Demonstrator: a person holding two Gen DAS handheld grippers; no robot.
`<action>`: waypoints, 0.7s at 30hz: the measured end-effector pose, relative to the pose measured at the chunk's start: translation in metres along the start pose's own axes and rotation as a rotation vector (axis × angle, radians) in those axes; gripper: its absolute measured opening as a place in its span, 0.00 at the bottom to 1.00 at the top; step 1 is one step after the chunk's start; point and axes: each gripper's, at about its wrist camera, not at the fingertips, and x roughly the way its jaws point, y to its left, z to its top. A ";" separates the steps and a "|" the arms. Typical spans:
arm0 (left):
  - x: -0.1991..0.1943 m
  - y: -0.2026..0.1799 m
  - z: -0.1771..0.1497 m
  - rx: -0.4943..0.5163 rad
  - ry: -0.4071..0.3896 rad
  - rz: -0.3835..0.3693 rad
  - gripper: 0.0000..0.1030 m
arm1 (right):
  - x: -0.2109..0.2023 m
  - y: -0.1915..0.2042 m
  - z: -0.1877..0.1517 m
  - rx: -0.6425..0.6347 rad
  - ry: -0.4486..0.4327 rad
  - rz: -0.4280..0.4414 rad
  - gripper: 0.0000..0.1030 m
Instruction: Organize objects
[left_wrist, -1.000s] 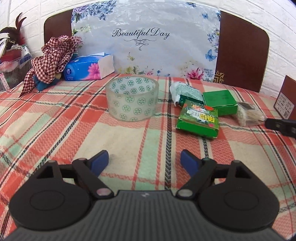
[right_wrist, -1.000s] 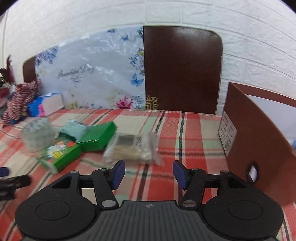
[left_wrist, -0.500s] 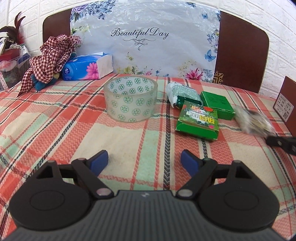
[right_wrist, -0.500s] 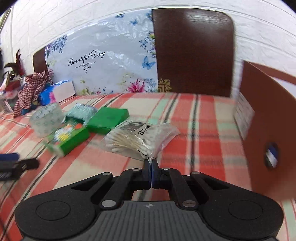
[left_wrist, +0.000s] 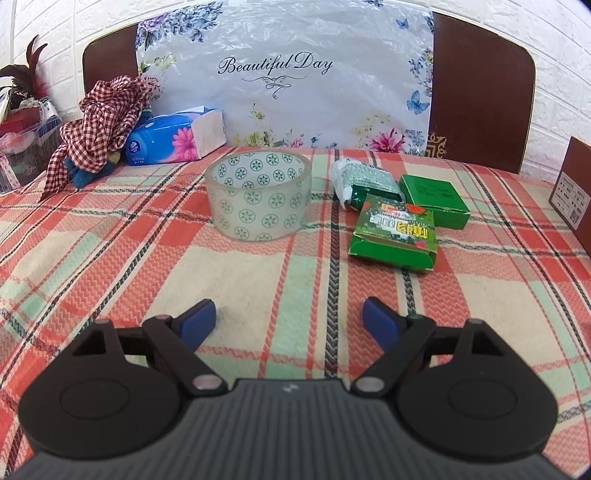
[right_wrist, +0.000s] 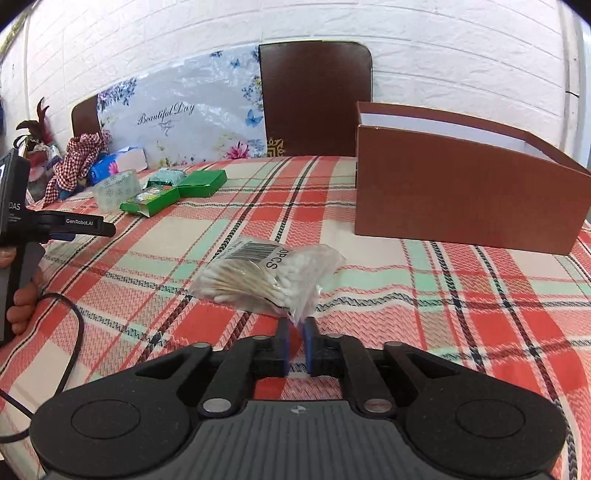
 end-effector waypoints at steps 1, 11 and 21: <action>0.000 -0.001 0.000 0.003 0.000 0.004 0.86 | 0.001 0.001 0.000 -0.007 -0.001 0.001 0.18; -0.008 -0.009 -0.004 0.043 0.002 0.051 0.86 | -0.006 0.002 -0.004 -0.013 -0.038 0.013 0.32; -0.036 -0.039 -0.017 0.115 0.016 0.020 0.86 | -0.007 -0.008 -0.006 0.063 -0.055 0.050 0.39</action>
